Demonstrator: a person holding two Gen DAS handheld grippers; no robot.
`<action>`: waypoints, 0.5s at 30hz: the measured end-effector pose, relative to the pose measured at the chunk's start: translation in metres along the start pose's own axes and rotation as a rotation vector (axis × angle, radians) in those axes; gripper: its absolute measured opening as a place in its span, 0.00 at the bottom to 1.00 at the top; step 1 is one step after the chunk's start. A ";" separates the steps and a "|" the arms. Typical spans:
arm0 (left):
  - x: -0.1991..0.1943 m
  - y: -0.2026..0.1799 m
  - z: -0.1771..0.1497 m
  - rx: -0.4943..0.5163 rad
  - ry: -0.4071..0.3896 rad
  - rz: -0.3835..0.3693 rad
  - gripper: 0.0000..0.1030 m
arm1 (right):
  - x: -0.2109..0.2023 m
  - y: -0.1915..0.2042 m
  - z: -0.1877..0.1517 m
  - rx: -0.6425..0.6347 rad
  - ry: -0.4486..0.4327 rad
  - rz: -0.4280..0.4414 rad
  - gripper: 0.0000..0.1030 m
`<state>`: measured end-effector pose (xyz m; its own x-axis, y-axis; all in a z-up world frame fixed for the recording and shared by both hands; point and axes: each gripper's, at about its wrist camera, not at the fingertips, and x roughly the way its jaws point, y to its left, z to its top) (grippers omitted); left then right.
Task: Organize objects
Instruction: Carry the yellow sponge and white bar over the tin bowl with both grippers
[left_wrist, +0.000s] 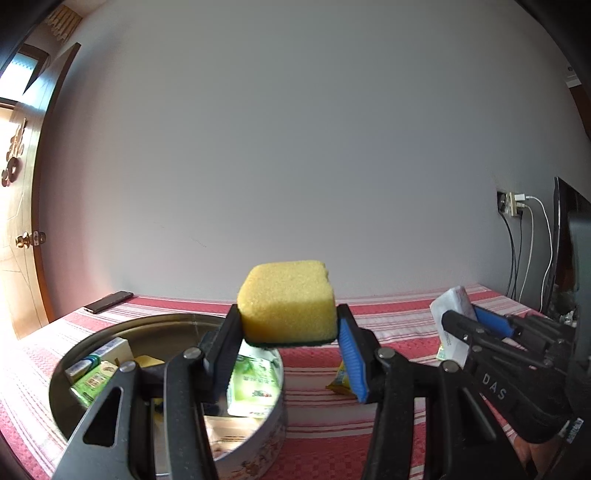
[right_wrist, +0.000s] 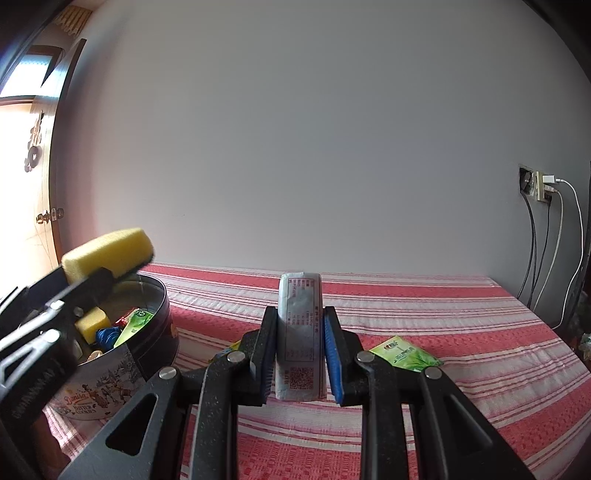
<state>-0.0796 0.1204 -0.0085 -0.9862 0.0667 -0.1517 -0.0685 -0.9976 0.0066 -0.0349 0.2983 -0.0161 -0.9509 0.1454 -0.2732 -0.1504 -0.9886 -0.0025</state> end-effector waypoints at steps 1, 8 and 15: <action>-0.001 0.002 0.001 -0.002 0.000 0.001 0.48 | 0.001 0.001 0.000 0.001 0.004 0.004 0.25; -0.006 0.028 0.006 -0.026 0.010 0.038 0.48 | 0.011 0.023 0.004 -0.033 0.019 0.046 0.25; -0.019 0.060 0.011 -0.048 -0.021 0.097 0.48 | 0.009 0.033 0.010 -0.059 0.014 0.060 0.25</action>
<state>-0.0671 0.0594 0.0057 -0.9908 -0.0306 -0.1316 0.0344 -0.9990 -0.0272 -0.0515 0.2672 -0.0096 -0.9537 0.0858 -0.2884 -0.0769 -0.9962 -0.0421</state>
